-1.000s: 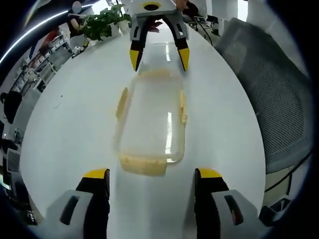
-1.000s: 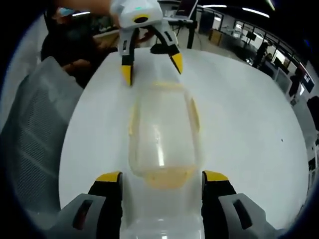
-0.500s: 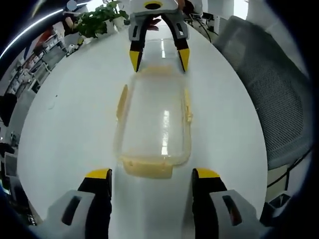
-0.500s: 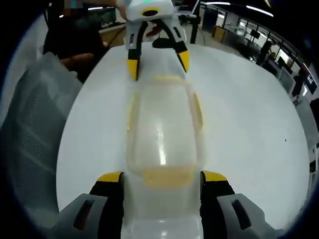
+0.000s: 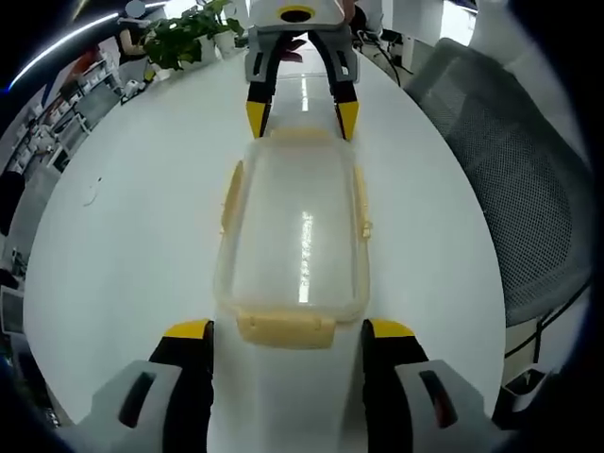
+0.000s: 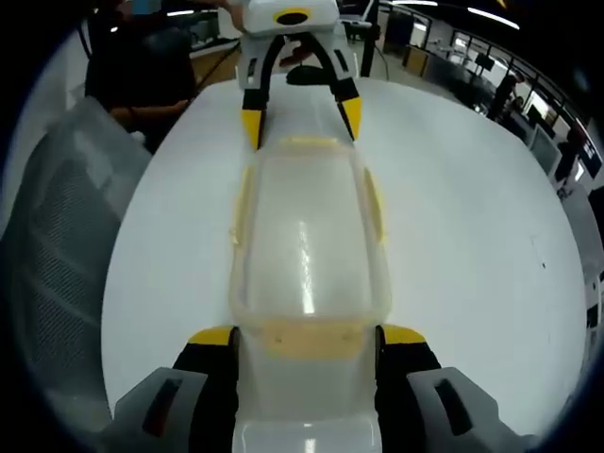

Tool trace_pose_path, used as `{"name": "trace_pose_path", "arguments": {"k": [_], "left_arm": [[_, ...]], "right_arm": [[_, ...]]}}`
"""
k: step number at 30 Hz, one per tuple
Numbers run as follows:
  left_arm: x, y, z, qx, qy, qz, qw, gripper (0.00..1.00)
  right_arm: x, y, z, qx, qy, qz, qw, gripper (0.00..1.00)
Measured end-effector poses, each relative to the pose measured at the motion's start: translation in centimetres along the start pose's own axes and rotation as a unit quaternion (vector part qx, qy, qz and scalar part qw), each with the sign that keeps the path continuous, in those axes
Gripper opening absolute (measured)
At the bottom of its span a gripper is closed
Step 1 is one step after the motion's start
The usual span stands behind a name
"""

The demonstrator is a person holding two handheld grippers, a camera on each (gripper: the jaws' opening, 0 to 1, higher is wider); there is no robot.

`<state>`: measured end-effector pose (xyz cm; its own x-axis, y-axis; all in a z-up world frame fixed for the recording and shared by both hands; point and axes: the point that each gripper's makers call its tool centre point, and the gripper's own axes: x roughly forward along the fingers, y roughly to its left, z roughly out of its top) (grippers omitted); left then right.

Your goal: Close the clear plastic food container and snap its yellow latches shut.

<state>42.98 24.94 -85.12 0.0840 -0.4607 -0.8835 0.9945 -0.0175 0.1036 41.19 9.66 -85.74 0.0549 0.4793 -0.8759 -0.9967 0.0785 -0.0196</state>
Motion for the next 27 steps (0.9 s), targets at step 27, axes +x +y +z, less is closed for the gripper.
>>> {"name": "trace_pose_path", "arguments": {"k": [27], "left_arm": [[0.16, -0.68, 0.12, -0.008, -0.017, -0.044, 0.9988, 0.47]], "right_arm": [[-0.37, -0.43, -0.53, -0.005, 0.014, 0.011, 0.9998, 0.4]]}}
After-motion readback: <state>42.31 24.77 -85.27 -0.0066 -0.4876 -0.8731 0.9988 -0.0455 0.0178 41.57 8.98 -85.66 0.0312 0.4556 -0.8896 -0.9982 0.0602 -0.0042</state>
